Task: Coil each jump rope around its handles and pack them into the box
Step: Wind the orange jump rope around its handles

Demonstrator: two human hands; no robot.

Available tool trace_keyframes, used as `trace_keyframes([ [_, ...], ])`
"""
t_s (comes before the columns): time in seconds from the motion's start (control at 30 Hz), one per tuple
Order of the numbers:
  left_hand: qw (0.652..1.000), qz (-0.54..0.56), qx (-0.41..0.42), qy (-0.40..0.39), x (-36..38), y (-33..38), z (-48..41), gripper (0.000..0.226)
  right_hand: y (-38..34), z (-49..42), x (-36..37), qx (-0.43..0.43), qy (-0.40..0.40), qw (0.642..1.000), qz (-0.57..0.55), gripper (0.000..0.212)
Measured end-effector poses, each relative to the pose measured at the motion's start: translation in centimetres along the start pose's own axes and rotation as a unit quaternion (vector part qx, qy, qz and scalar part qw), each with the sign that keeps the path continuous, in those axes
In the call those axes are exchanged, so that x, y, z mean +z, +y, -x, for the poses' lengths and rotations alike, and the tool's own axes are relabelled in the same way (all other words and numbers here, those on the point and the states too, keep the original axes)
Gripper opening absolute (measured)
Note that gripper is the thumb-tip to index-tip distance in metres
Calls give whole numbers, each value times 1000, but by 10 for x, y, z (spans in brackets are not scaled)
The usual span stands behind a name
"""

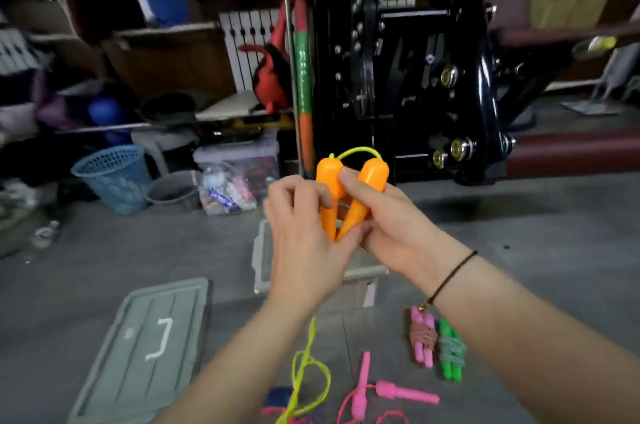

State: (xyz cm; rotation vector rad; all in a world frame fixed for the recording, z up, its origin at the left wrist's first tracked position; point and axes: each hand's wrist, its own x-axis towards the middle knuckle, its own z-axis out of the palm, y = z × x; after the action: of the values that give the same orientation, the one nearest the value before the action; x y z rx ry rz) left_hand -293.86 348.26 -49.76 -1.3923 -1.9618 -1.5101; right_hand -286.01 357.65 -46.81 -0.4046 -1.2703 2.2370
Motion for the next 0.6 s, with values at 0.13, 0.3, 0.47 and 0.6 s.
trace_keyframes([
  [0.13, 974, 106, -195, -45, -75, 33, -35, 48, -46, 21, 66, -89, -2, 994, -60, 59],
  [0.3, 828, 347, -345, -275, -142, 69, -11, 36, -37, 58, 104, -94, -9, 988, -125, 49],
  [0.47, 775, 358, -384, -353, -159, 63, 17, 28, -5, 83, 99, -64, 0, 993, -103, 53],
  [0.6, 779, 316, -380, -384, -152, 63, 23, 22, 2, 86, 92, -30, 29, 999, -20, 52],
])
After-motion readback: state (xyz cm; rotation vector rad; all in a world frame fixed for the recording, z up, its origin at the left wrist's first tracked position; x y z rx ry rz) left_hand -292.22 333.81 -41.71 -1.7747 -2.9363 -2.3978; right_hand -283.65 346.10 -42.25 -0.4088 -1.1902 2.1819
